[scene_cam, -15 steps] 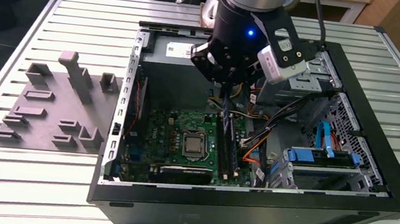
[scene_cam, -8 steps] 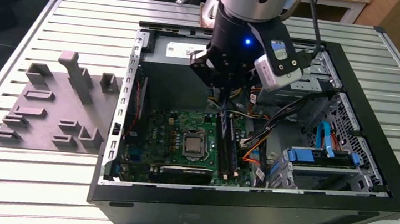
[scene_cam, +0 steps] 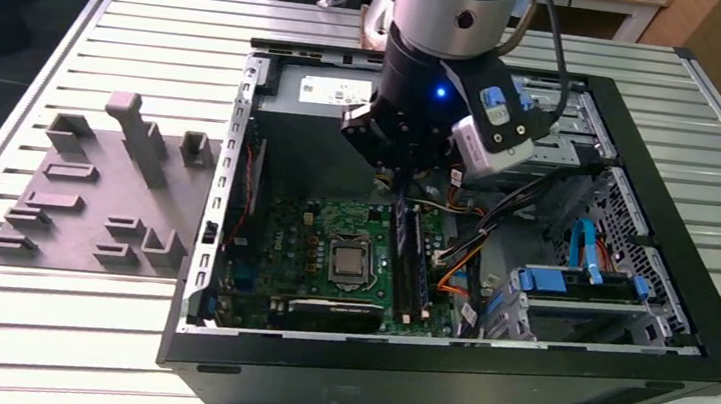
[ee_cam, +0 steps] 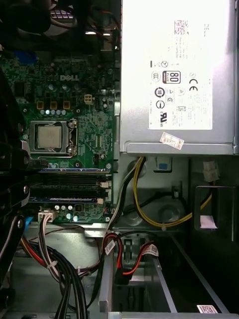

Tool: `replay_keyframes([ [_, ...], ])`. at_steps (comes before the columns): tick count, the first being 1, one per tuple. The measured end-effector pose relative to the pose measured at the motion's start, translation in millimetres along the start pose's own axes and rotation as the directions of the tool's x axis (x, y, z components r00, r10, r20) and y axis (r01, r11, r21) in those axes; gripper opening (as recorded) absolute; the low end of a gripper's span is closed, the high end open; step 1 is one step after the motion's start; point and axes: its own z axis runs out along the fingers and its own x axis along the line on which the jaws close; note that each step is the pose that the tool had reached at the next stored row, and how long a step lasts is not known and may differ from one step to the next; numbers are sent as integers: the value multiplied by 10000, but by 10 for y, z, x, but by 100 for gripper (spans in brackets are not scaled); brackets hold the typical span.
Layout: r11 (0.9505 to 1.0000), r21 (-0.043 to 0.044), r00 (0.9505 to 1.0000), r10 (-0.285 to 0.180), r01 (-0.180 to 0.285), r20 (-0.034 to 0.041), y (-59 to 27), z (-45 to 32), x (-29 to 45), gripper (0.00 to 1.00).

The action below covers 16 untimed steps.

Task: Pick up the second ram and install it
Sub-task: 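Insert the second ram into the second slot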

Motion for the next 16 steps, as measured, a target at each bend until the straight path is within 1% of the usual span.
replay_keyframes([
  [6, 10000, 1, 10000, 26, -26, 0, 0, 109, -6, 14],
  [11, 10000, -2, 10000, 79, -79, 1, 0, 194, -55, 14],
  [13, 10000, -2, 10000, 99, -99, 0, 0, 214, -60, 14],
  [16, 9999, 1, 9999, 100, -100, 0, 0, 214, -60, 14],
])
